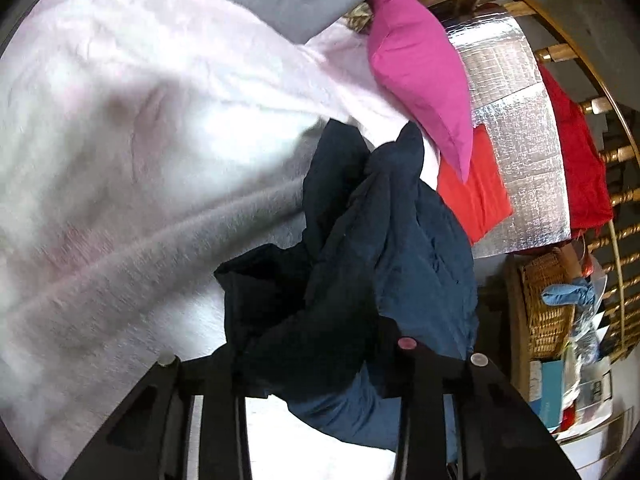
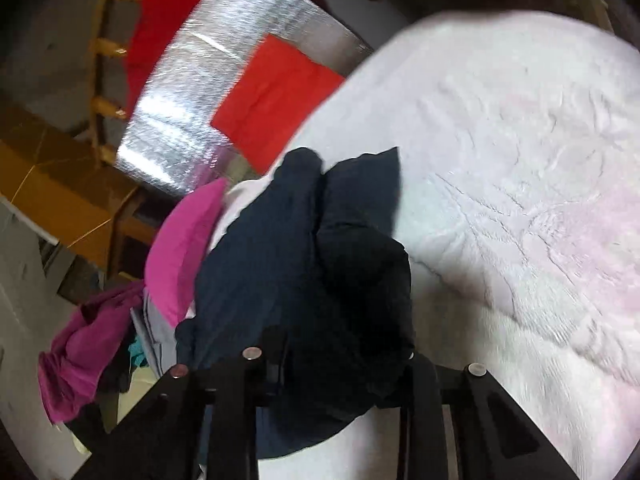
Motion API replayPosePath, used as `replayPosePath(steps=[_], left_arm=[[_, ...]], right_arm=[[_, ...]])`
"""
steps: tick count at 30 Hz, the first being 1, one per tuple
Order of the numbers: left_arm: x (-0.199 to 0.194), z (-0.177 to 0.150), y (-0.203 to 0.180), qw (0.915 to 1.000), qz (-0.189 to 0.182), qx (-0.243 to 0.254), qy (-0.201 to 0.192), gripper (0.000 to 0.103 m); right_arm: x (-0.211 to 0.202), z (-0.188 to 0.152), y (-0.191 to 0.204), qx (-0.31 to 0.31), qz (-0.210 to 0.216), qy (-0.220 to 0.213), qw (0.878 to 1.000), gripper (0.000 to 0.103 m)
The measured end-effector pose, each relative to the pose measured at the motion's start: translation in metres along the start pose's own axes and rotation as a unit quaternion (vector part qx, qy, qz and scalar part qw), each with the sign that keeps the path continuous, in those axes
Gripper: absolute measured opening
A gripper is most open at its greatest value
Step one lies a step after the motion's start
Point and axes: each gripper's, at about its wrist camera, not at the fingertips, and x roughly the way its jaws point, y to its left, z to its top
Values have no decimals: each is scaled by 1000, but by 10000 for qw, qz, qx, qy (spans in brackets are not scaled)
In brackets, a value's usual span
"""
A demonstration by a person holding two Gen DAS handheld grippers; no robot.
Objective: Fold large clothes
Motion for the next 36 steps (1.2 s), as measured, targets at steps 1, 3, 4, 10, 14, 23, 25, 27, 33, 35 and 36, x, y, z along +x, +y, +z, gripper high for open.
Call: replayPosePath(steps=[1, 3, 4, 10, 14, 23, 25, 27, 33, 35, 36], left_arm=[[0, 1, 1, 10000, 17, -13, 32, 36], [7, 2, 3, 9997, 149, -37, 186, 44], [11, 2, 2, 9990, 355, 4, 262, 55], [-6, 4, -4, 9956, 888, 226, 212, 65], [-40, 4, -1, 9916, 1195, 389, -308, 66], [-37, -37, -84, 9405, 1678, 2637, -1336, 68], [-24, -46, -93, 9287, 1825, 2977, -1250, 68], [-14, -54, -99, 9142, 2062, 3268, -1223, 68], [19, -61, -92, 8881, 2678, 3635, -859, 68], [23, -60, -91, 8823, 2760, 3702, -910, 68], [24, -61, -91, 8802, 2781, 3734, -922, 68]], right_arm=[[2, -4, -1, -24, -121, 112, 9999, 30], [15, -7, -11, 94, -467, 464, 9978, 32], [25, -5, -13, 261, -513, 623, 9964, 35], [7, 8, -22, 479, -529, 572, 9958, 59], [-26, 15, -27, 395, -859, -42, 9955, 59], [-24, -10, 53, -1431, -494, -597, 9867, 45], [-11, -17, 64, -1620, -384, -386, 9853, 43], [1, -24, 74, -1806, -328, -232, 9827, 43], [57, -49, 76, -2216, -667, 954, 9682, 45], [69, -55, 79, -2524, -891, 1102, 9572, 44], [68, -55, 80, -2609, -885, 1121, 9547, 44]])
